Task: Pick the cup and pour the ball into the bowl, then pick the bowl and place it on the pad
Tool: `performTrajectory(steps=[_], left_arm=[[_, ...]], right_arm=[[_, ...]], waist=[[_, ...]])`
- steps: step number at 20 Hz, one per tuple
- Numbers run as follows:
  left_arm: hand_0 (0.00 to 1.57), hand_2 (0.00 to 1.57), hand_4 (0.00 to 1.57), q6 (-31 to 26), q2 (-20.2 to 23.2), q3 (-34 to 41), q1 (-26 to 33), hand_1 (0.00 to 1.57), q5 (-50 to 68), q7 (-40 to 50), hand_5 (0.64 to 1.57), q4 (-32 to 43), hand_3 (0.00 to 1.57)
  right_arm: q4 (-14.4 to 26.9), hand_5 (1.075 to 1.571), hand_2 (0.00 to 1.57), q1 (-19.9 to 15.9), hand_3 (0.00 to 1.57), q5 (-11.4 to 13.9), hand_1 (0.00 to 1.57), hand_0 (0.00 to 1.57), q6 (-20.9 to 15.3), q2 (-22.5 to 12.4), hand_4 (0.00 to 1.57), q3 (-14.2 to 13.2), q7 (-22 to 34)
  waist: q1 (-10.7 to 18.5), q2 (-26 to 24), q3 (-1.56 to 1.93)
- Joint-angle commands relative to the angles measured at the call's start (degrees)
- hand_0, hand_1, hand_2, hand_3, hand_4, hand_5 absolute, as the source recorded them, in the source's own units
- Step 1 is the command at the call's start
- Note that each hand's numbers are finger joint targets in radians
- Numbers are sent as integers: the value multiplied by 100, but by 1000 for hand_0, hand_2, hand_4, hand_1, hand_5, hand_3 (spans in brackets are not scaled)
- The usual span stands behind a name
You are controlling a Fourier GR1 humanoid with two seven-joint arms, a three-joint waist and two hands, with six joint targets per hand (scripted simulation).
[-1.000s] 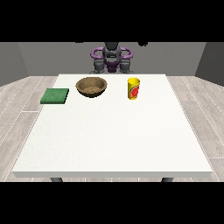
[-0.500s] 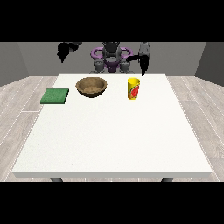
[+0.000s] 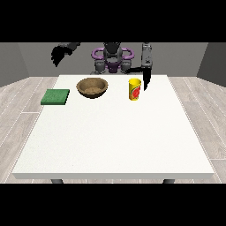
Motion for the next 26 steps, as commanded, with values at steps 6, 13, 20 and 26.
performTrajectory(steps=[6, 13, 20, 26], left_arm=[[0, 0, 189, -191, 33, 391, -440, 0, 136, -1148, 1423, 1875, 0], [698, 639, 1006, 185, 163, 605, -806, 698, -13, -1505, 1553, 2881, 0], [1283, 1571, 1366, 1426, 82, 663, -1088, 1283, -515, -2250, 1457, 3332, 1571], [1267, 1571, 1401, 1858, -67, -210, -1271, 1267, -1339, -1023, 1432, 3063, 1571]], right_arm=[[529, 1563, 0, 102, 0, -225, 0, 0, 468, -259, 671, -273, -249], [389, 1569, 0, -1, 0, -422, 0, 0, 569, -423, 679, -356, 28], [303, 1568, 0, -356, 164, -895, 0, 0, 885, -867, 642, -743, 116], [1272, 1567, 0, -407, 293, -1009, 0, 0, 894, -1126, 636, -1019, 464]], waist=[[-140, -138, 1], [-343, -61, 1], [-684, 430, 1], [-200, -693, 10]])
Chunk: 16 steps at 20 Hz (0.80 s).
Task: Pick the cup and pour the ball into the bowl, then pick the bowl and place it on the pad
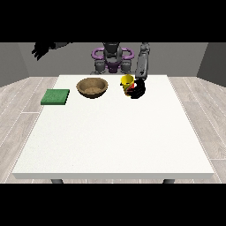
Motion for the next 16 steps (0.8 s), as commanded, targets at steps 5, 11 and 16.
performTrajectory(steps=[5, 11, 16], left_arm=[[1313, 1571, 1399, 1554, -192, -1294, -421, 1313, -1792, 1711, 1502, 100, 1571], [1370, 1571, 1455, 2108, -168, -2408, -1212, 1370, -3614, 3356, 1531, 734, 1571], [1357, 1571, 1456, 1708, -351, -2815, -1956, 1357, -4470, 4681, 1535, 1088, 1571]], right_arm=[[903, 1564, 0, 259, 302, -49, 0, 0, 351, -179, 638, -92, 110], [1466, 1559, 0, 54, 103, 86, 0, 0, 341, -148, 669, -130, -175], [1844, 1560, 0, 9, 0, 5, 0, 0, 606, -385, 688, -259, -214]], waist=[[49, -1106, 15], [236, -1121, 14], [280, -1232, -2]])
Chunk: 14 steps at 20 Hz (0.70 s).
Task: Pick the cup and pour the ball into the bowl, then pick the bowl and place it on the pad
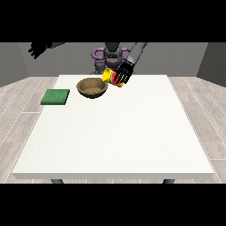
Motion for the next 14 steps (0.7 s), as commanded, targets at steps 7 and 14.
performTrajectory(steps=[7, 14], left_arm=[[1327, 1571, 1407, -826, -291, -1353, -1280, 1327, -1811, 2554, 1554, 512, 1571], [1396, 1571, 1038, -2217, -294, -2126, -2006, 1396, -2701, 3300, 1571, 537, 1571]], right_arm=[[581, 1559, 0, -408, 154, 35, 0, 0, 184, -61, 699, 119, 10], [963, 1554, 0, -489, 265, 178, 0, 0, 140, 66, 691, 174, -188]], waist=[[-249, -69, -14], [-173, -254, -13]])
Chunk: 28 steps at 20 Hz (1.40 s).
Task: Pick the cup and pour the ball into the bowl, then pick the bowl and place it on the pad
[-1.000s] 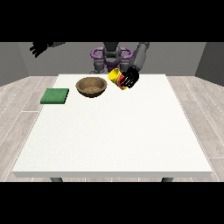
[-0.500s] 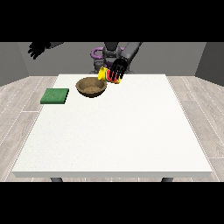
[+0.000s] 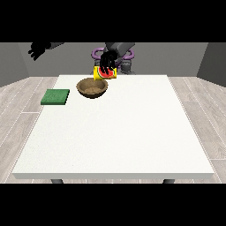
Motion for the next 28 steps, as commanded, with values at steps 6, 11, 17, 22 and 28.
performTrajectory(steps=[6, 11, 17, 22, 28], left_arm=[[254, 1235, 1077, -1751, -16, -1144, 123, 254, -512, 549, 1570, -973, 1557], [0, 1065, 1108, -2195, -16, -1090, 392, 0, -568, 167, 1571, -1199, 1545], [805, 1571, 1168, -812, 507, 291, 847, 805, 469, -48, 1561, -1824, 1563], [635, 936, 1285, -223, 844, 1948, 1127, 635, 2368, -983, 1545, -2678, 669], [0, 0, 1092, -834, 884, 3801, 1168, 0, 4840, -1690, 1571, -3433, 0]], right_arm=[[371, 1553, 0, -294, 324, 302, 0, 0, -198, 280, 690, 248, -280], [87, 1548, 0, -170, 50, 301, 0, 0, -462, 376, 713, 352, 141], [70, 1548, 0, 343, 50, 223, 0, 0, -267, 205, 713, 222, 211], [94, 1559, 0, 461, 132, 332, 0, 0, -500, 296, 777, 144, -8], [85, 1555, 0, 515, 0, 546, 0, 0, -932, 716, 783, 313, -87]], waist=[[-92, -58, -6], [9, -465, -12], [287, -764, -28], [807, -660, -67], [1129, -492, -83]])
